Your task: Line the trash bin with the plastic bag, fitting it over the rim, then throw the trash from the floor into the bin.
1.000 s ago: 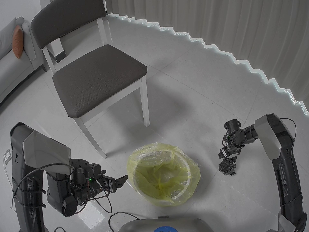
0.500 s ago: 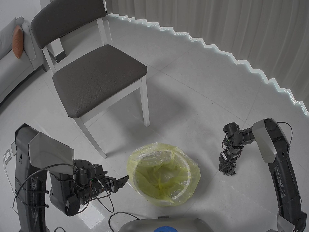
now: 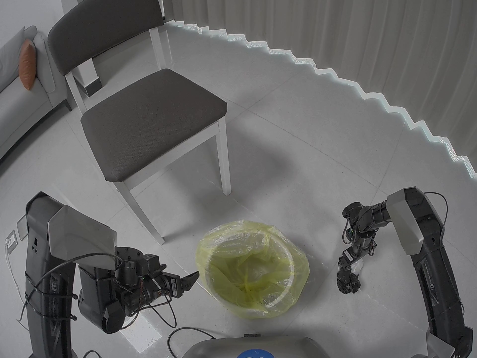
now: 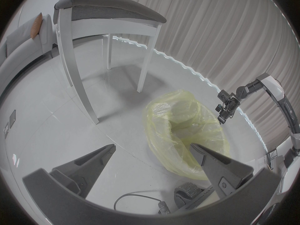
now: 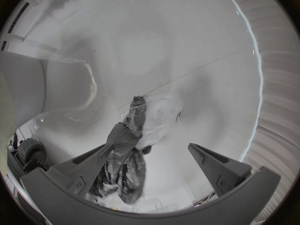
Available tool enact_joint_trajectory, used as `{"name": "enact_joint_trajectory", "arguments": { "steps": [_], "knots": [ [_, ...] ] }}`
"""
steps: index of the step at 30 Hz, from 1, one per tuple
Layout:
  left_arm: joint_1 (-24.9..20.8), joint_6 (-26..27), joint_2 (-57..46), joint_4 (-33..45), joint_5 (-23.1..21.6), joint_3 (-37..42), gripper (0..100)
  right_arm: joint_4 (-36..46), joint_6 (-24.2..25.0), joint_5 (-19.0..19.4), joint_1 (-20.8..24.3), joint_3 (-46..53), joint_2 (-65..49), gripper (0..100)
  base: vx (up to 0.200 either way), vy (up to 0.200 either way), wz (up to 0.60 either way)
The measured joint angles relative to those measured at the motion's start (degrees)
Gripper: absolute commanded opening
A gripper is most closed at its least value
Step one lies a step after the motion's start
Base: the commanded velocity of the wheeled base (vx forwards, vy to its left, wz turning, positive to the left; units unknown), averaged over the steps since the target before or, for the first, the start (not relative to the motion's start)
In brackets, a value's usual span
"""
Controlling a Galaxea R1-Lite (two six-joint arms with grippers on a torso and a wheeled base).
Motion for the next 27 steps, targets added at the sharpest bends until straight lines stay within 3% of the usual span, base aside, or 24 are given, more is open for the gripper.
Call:
{"name": "enact_joint_trajectory", "arguments": {
  "steps": [9,19,27],
  "knots": [
    [-0.02,0.02,0.05,0.00,0.04,0.00,100,1.45,0.30,0.02,0.49,0.00,0.61,100,0.000,0.000,0.00],
    [0.34,-0.09,0.30,0.00,0.00,0.33,100,0.38,4.11,0.40,0.07,0.00,4.85,100,0.000,0.000,0.00],
    [0.52,-0.20,0.90,0.00,0.00,0.52,100,-7.01,10.05,4.68,0.20,0.00,6.89,100,0.000,0.000,0.00]
  ]
}}
